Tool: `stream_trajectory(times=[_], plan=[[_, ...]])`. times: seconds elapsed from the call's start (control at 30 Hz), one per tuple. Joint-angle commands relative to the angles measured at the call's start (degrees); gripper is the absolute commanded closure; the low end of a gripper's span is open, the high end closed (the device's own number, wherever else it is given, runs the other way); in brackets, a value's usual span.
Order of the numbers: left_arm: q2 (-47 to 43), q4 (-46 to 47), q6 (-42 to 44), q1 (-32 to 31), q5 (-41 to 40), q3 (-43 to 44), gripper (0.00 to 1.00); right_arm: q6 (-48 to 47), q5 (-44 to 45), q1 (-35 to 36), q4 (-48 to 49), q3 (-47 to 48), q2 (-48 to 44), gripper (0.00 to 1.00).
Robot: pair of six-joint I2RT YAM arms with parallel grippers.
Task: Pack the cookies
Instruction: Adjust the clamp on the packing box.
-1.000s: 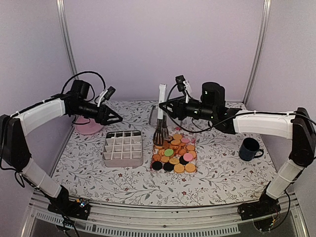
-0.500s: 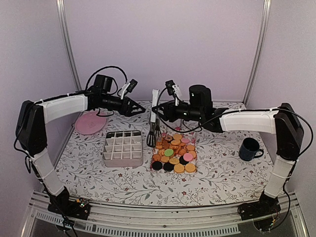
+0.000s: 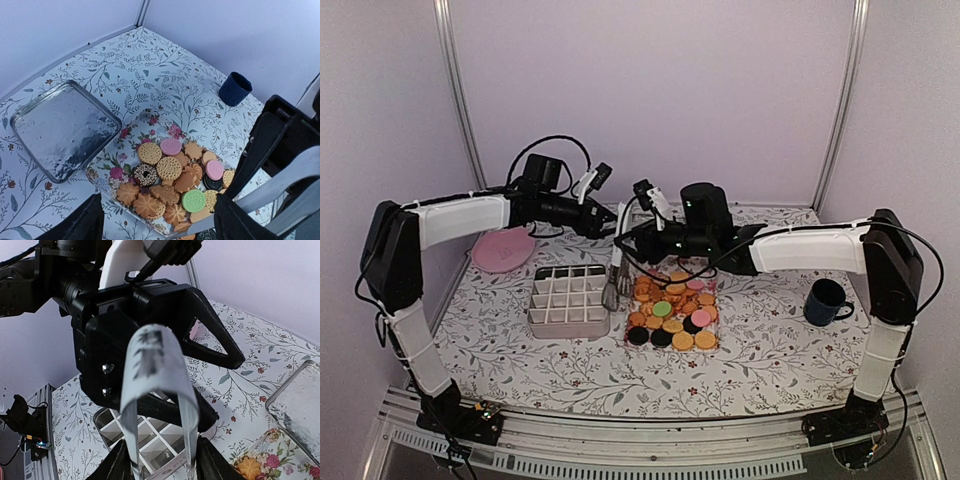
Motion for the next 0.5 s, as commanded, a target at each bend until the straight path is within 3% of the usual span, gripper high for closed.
stream_trajectory(times=[0.0,0.47], plan=[[-2.25,0.67,3.69,-2.33,-0.39,-3.43,0.24,-0.54,0.55,0.11,-0.24,2.06,0.79,0.54],[-5.34,1.01,11.25,-9.23,-3.66,-9.84,0.24,-1.34,1.18,1.20,-6.34,1.23,0.01,0.48]])
